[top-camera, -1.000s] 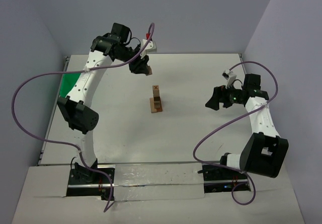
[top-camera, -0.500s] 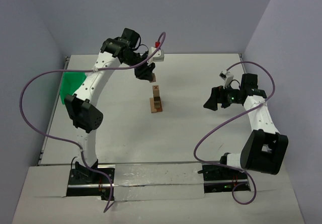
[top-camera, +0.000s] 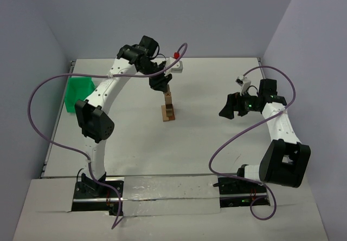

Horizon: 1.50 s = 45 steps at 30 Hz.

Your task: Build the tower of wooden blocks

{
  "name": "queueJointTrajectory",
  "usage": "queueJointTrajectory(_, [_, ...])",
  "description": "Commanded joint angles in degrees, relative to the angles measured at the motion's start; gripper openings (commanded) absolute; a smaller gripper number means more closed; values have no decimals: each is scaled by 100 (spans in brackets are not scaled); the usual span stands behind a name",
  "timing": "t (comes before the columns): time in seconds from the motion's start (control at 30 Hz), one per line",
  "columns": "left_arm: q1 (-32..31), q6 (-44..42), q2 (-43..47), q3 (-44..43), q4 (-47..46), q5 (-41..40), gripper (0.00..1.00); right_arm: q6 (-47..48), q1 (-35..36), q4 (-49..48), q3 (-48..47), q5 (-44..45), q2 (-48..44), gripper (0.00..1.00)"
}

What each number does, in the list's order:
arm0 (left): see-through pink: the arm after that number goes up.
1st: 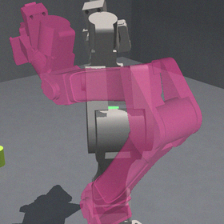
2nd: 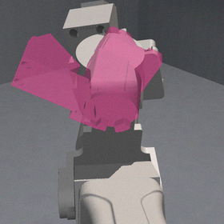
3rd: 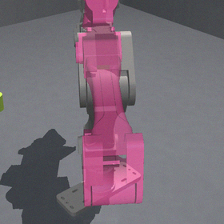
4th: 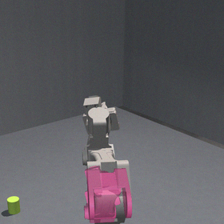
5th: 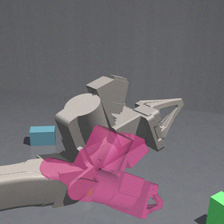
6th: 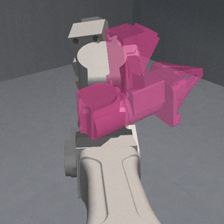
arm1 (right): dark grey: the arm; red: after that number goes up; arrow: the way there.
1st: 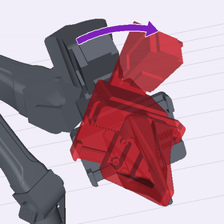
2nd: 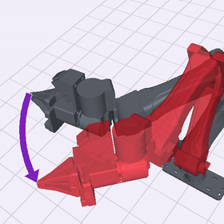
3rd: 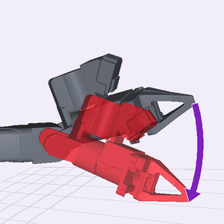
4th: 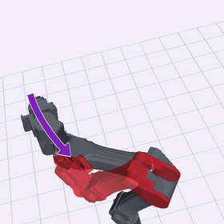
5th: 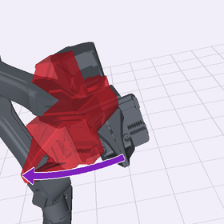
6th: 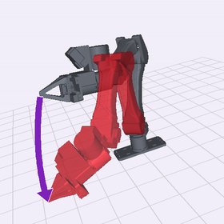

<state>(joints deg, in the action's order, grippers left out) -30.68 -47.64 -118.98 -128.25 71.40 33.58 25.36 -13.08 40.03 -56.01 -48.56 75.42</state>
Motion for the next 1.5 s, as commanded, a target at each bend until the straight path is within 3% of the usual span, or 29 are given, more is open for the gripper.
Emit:
queueJointTrajectory(0.0, [-69, 24, -64, 42, -158, -70, 19, 12, 60, -136, -269, 13, 42, 100])
queueJointTrajectory(1.03, [-212, 246, -197, 0, -309, -404, 29, 55, 95, -74, -305, 39, 105, 100])
queueJointTrajectory(1.47, [-228, 281, -178, 71, -354, -467, 42, 56, 104, -48, -305, 30, 61, 100])
